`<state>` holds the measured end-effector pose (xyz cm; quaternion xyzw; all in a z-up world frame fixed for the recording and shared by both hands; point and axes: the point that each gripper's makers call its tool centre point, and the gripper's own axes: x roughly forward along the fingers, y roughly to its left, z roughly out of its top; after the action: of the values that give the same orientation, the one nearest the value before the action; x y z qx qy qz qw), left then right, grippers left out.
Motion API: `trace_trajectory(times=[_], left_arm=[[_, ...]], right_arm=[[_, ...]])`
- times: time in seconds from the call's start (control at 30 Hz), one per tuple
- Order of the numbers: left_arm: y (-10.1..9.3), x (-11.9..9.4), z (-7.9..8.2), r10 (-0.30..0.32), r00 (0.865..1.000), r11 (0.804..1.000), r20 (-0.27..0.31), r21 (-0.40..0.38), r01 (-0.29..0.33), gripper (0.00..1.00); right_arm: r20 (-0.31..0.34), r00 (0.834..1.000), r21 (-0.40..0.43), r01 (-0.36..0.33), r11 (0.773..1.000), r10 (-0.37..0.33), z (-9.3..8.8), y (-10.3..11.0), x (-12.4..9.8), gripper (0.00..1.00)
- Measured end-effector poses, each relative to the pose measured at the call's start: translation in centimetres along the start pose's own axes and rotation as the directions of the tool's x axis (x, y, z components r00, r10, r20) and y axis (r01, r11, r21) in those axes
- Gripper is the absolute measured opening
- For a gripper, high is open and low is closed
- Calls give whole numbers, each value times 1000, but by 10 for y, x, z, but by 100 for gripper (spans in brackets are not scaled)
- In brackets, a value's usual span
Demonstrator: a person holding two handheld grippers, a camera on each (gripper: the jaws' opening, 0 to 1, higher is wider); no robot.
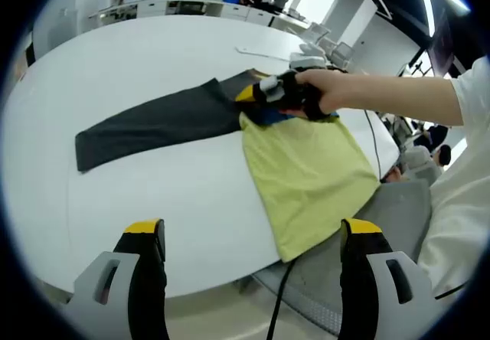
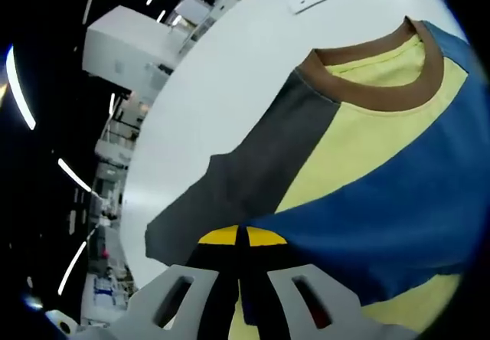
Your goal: Fold the garment on the visible template until the final outline fits inside the template.
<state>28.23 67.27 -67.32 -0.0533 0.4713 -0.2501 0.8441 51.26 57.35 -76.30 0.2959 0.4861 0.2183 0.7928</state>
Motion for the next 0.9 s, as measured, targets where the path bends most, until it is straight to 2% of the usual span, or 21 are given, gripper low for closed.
trace_trajectory(times=[0.1,0.3,0.43,0.57,0.67,0.8,0.9], left_arm=[[0,-1,0,2,1000,1000,2,-1,-2,92],[-2,-1,1,0,1000,1000,3,3,0,92],[-3,-1,2,0,1000,1000,2,7,0,92],[-3,-2,4,2,1000,1000,4,11,-2,92],[-3,-3,7,4,1000,1000,8,18,-4,92],[-6,-2,11,0,1000,1000,10,29,0,92],[-8,-1,12,-4,1000,999,8,35,3,92]], right_arm=[[-10,999,-17,-43,999,43,-1,7,0,4],[7,997,-54,-77,996,78,0,12,-4,7],[19,993,-145,-114,983,117,1,21,-12,9],[21,990,-185,-132,974,138,-2,26,-22,11],[15,988,-243,-147,959,155,-6,28,-31,13],[12,985,-349,-159,924,174,-12,30,-42,15],[13,986,-444,-143,885,166,-16,28,-50,15]])
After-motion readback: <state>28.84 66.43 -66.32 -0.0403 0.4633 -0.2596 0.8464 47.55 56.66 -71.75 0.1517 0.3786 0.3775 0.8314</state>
